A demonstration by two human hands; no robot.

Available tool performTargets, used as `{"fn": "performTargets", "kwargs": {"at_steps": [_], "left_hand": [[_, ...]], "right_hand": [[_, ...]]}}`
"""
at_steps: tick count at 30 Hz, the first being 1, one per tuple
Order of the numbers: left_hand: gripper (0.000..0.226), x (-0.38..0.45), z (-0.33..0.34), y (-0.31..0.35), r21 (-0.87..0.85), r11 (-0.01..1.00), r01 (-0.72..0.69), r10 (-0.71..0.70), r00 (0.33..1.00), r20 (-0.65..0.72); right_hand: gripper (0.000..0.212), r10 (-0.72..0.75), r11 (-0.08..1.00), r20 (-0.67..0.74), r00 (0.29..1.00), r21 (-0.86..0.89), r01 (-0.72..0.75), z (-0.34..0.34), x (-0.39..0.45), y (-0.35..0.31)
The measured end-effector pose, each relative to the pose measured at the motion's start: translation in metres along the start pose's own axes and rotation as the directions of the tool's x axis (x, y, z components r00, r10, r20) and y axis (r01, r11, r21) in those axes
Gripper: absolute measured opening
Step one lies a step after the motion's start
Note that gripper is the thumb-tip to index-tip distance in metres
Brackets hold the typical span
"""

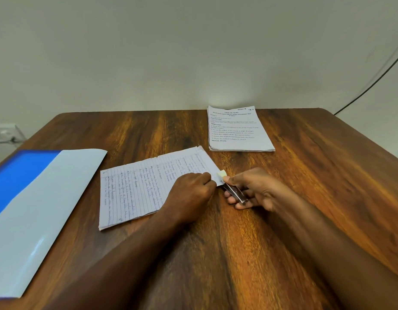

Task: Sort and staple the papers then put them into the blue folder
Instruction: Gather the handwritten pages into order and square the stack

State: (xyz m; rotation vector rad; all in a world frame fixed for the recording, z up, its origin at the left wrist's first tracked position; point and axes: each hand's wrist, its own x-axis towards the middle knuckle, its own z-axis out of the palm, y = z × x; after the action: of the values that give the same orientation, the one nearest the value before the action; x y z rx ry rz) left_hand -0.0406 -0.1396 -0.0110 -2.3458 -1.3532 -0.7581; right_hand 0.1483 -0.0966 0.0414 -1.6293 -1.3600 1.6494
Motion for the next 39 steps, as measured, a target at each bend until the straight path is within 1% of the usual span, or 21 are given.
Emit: {"fn": "performTargets", "kwargs": {"at_steps": [3,5,7,8,10,12,14,17,19,21,23,24,26,27,28,29,30,32,33,35,39], "left_hand": [[0.015,0.000,0.000,0.001,0.004,1.000,0.001,-0.001,1.000,0.002],[0.017,0.001,0.000,0.001,0.003,1.000,-0.001,0.001,1.000,0.006],[0.019,0.002,-0.002,0.002,0.011,1.000,-0.008,0.008,1.000,0.004],[0.020,0.003,-0.003,0.002,0.020,1.000,-0.012,0.012,1.000,0.002],[0.021,0.003,-0.004,0.003,0.036,0.999,-0.020,0.020,1.000,-0.001],[0.022,0.003,-0.004,0.002,0.041,0.999,-0.026,0.026,1.000,-0.003],[0.021,0.002,-0.003,0.002,0.042,0.999,-0.029,0.029,1.000,0.000],[0.022,0.001,-0.001,0.002,0.027,0.999,-0.023,0.023,1.000,0.006],[0.023,0.000,0.000,0.001,0.016,1.000,-0.013,0.013,1.000,0.008],[0.023,-0.001,0.001,0.000,0.019,1.000,-0.009,0.009,1.000,0.005],[0.023,0.001,0.001,0.000,0.031,0.999,-0.012,0.012,1.000,0.007],[0.023,0.001,0.001,0.001,0.038,0.999,-0.014,0.014,1.000,0.010],[0.024,0.002,0.002,0.001,0.047,0.999,-0.012,0.012,1.000,0.013],[0.024,0.001,0.002,0.001,0.047,0.999,-0.010,0.010,1.000,0.011],[0.024,0.001,0.002,0.002,0.046,0.999,-0.007,0.007,1.000,0.009],[0.024,0.001,0.002,0.002,0.044,0.999,-0.005,0.004,1.000,0.007],[0.024,0.000,0.002,0.002,0.041,0.999,-0.001,0.001,1.000,0.004],[0.025,0.000,0.001,0.001,0.041,0.999,0.002,-0.001,1.000,-0.007],[0.024,0.000,0.000,0.001,0.043,0.999,0.001,0.000,1.000,-0.015],[0.024,0.000,0.000,0.001,0.042,0.999,-0.005,0.006,1.000,-0.025],[0.021,-0.002,0.004,-0.002,0.025,1.000,0.004,-0.003,0.999,-0.047]], "right_hand": [[0.022,-0.123,0.985,-0.137,0.983,-0.140,0.104,-0.011,-0.004,0.005],[0.018,-0.261,0.917,-0.237,0.936,-0.363,0.164,-0.022,-0.004,0.009],[0.023,-0.373,0.764,-0.315,0.873,-0.639,0.096,-0.036,-0.002,0.012],[0.028,-0.405,0.693,-0.351,0.844,-0.720,0.034,-0.044,0.001,0.015],[0.034,-0.441,0.616,-0.407,0.800,-0.786,-0.060,-0.060,0.007,0.019],[0.035,-0.459,0.591,-0.444,0.770,-0.799,-0.109,-0.075,0.009,0.020],[0.031,-0.432,0.609,-0.481,0.763,-0.780,-0.147,-0.092,0.012,0.018],[0.029,-0.310,0.720,-0.537,0.784,-0.672,-0.176,-0.116,0.018,0.019],[0.027,-0.249,0.791,-0.532,0.809,-0.594,-0.147,-0.125,0.022,0.021],[0.028,-0.216,0.828,-0.525,0.824,-0.545,-0.130,-0.130,0.022,0.022],[0.030,-0.215,0.823,-0.547,0.809,-0.547,-0.151,-0.128,0.019,0.022],[0.034,-0.263,0.796,-0.582,0.769,-0.582,-0.168,-0.122,0.018,0.023],[0.048,-0.471,0.695,-0.617,0.631,-0.700,-0.165,-0.102,0.015,0.029],[0.052,-0.581,0.643,-0.577,0.574,-0.758,-0.110,-0.089,0.012,0.033],[0.052,-0.660,0.603,-0.516,0.547,-0.798,-0.025,-0.073,0.007,0.033],[0.049,-0.698,0.580,-0.450,0.557,-0.811,0.071,-0.058,0.002,0.031],[0.049,-0.700,0.585,-0.391,0.597,-0.794,0.166,-0.042,-0.002,0.029],[0.051,-0.643,0.655,-0.315,0.698,-0.699,0.287,-0.010,-0.006,0.021],[0.050,-0.621,0.683,-0.286,0.730,-0.654,0.326,0.001,-0.003,0.020],[0.045,-0.620,0.704,-0.251,0.743,-0.596,0.387,0.021,0.002,0.019],[0.021,-0.627,0.732,-0.277,0.728,-0.529,0.429,0.038,0.010,0.023]]}}
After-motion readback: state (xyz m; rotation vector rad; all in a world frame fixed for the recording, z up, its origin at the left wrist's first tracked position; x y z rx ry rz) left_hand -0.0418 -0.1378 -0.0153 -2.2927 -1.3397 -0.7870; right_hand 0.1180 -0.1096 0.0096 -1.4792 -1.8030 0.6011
